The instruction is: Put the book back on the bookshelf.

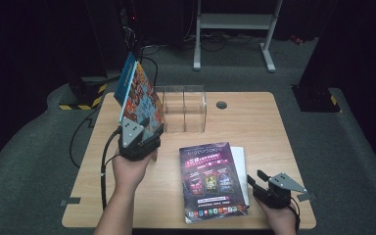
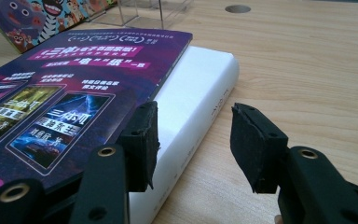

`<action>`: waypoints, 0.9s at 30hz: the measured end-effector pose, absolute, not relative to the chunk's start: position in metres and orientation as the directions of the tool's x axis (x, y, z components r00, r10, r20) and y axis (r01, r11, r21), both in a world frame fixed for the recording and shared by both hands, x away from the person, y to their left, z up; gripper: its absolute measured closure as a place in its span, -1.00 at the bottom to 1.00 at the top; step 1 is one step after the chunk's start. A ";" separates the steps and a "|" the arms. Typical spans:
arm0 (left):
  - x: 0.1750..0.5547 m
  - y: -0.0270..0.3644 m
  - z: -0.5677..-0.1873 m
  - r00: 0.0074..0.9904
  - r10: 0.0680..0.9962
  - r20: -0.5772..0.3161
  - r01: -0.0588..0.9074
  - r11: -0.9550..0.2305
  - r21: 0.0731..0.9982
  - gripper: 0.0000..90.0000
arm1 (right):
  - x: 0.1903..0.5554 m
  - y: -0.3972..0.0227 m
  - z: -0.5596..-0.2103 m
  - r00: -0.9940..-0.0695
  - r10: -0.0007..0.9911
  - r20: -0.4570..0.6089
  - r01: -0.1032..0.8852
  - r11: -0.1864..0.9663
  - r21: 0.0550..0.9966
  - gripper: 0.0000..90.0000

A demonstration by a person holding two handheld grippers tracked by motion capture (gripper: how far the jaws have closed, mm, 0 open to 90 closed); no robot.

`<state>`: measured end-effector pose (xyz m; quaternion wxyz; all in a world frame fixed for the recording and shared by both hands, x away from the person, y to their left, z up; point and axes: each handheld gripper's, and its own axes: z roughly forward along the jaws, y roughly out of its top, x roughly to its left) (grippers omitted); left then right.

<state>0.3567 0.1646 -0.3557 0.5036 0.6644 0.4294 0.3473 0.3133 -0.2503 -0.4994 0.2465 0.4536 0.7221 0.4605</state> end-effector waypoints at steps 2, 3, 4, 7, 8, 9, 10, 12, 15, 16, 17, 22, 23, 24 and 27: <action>0.357 0.160 -0.362 0.400 0.916 0.021 0.236 -0.125 0.964 0.02 | 0.313 -0.250 -0.499 -0.468 0.882 0.058 0.423 0.166 0.891 0.14; 0.357 0.158 -0.365 0.401 0.916 0.027 0.239 -0.133 0.962 -0.01 | 0.313 -0.250 -0.499 -0.467 0.883 0.056 0.422 0.167 0.891 0.14; 0.357 0.157 -0.368 0.403 0.915 0.027 0.243 -0.135 0.961 -0.02 | 0.313 -0.249 -0.499 -0.467 0.882 0.054 0.422 0.169 0.891 0.14; 0.356 0.152 -0.379 0.417 0.909 0.008 0.259 -0.128 0.957 -0.03 | 0.313 -0.248 -0.500 -0.469 0.881 0.056 0.425 0.170 0.889 0.14; 0.355 0.150 -0.384 0.427 0.904 0.003 0.264 -0.128 0.956 -0.03 | 0.313 -0.248 -0.500 -0.471 0.880 0.055 0.424 0.172 0.889 0.14; 0.354 0.148 -0.387 0.433 0.901 0.002 0.266 -0.130 0.955 -0.03 | 0.313 -0.248 -0.500 -0.473 0.880 0.052 0.424 0.175 0.889 0.14; 0.353 0.146 -0.391 0.438 0.899 0.003 0.271 -0.135 0.953 -0.03 | 0.313 -0.248 -0.500 -0.474 0.879 0.051 0.424 0.178 0.888 0.14; 0.351 0.143 -0.399 0.448 0.894 0.008 0.281 -0.149 0.948 -0.03 | 0.313 -0.246 -0.500 -0.476 0.878 0.048 0.426 0.182 0.886 0.14; 0.349 0.139 -0.412 0.462 0.887 0.007 0.302 -0.165 0.939 -0.01 | 0.313 -0.244 -0.501 -0.483 0.875 0.039 0.425 0.195 0.884 0.13; 0.349 0.139 -0.416 0.463 0.887 0.007 0.308 -0.168 0.936 -0.02 | 0.313 -0.243 -0.502 -0.484 0.874 0.041 0.429 0.196 0.882 0.13; 0.348 0.138 -0.420 0.462 0.887 0.007 0.312 -0.170 0.935 -0.02 | 0.313 -0.242 -0.502 -0.487 0.873 0.039 0.430 0.200 0.880 0.13; 0.347 0.138 -0.440 0.471 0.881 -0.046 0.362 -0.145 0.921 -0.02 | 0.312 -0.240 -0.503 -0.498 0.867 0.019 0.414 0.219 0.884 0.17; 0.347 0.138 -0.444 0.479 0.876 -0.062 0.366 -0.135 0.921 -0.02 | 0.312 -0.239 -0.503 -0.499 0.867 0.017 0.413 0.220 0.884 0.17; 0.347 0.137 -0.447 0.476 0.878 -0.058 0.369 -0.139 0.919 -0.04 | 0.312 -0.239 -0.503 -0.499 0.866 0.017 0.414 0.221 0.883 0.17; 0.345 0.133 -0.459 0.478 0.877 -0.053 0.384 -0.154 0.910 -0.05 | 0.312 -0.238 -0.504 -0.507 0.862 0.019 0.415 0.225 0.881 0.18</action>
